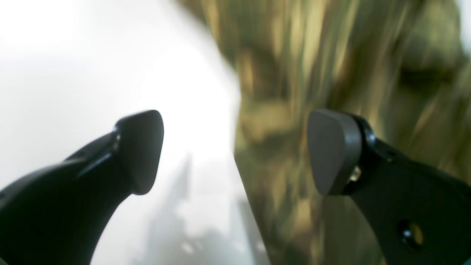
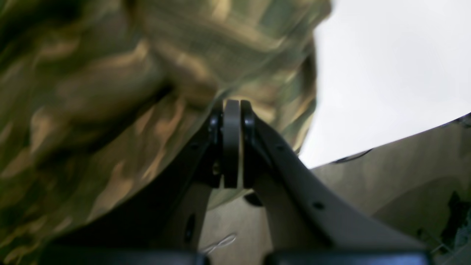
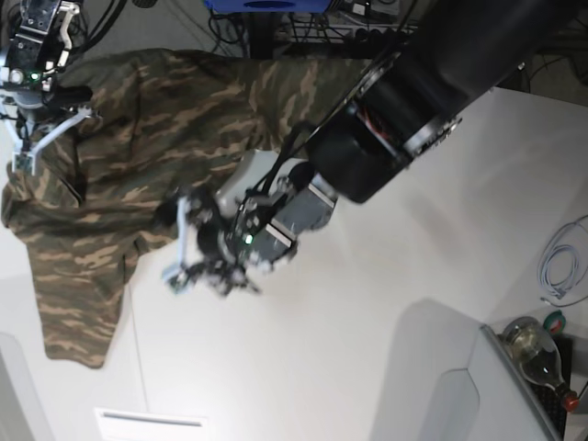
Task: Layout the t-shirt on the table in an organized manner, then fold the t-shirt properly
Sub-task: 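Reach the left gripper across to the shirt's edge near the right gripper, then grasp the shirt with both grippers and lift it, letting it hang, then lower the shirt onto the table and open both grippers, then move the right gripper down onto the shirt body and grasp it, then drag the grasped shirt with the right gripper, stretching it across the table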
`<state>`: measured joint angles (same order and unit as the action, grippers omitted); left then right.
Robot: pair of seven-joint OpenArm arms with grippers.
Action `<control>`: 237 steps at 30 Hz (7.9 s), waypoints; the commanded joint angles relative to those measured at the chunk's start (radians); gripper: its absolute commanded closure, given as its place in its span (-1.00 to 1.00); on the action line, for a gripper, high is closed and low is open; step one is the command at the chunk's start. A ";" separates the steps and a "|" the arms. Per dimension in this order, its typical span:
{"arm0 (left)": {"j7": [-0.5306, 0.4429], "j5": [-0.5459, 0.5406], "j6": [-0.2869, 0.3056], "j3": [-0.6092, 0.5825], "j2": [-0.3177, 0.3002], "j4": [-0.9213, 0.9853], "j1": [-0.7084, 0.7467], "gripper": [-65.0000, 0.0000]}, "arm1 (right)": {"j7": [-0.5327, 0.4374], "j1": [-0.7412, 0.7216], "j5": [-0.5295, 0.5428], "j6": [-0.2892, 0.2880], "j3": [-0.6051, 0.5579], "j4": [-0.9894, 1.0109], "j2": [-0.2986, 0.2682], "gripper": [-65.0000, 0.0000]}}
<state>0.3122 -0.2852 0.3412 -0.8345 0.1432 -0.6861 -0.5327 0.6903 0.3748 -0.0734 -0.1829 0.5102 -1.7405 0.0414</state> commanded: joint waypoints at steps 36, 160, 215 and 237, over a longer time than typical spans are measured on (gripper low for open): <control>-0.008 -0.242 -0.316 0.145 -0.287 -0.384 0.325 1.00 | -0.027 -0.469 -0.003 0.000 -0.084 0.750 -0.199 1.00; -0.034 0.116 -0.233 1.167 -0.497 -0.947 1.095 1.00 | -0.076 -0.273 -0.078 -0.131 -0.454 -0.086 -0.205 -0.38; -0.032 0.125 -0.233 1.177 -0.506 -0.938 1.109 1.00 | 0.088 -0.794 -0.081 -0.249 -0.250 0.658 -0.068 0.21; -0.034 0.125 -0.233 1.176 -0.500 -0.890 1.089 1.00 | -0.143 -0.340 -0.251 -0.088 -0.824 0.248 -0.090 -0.23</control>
<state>0.2962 -0.1608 0.1131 0.3340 -0.3416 -1.5612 0.5510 0.5659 0.0589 -0.3157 -0.2813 -0.3256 -1.4746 -0.0406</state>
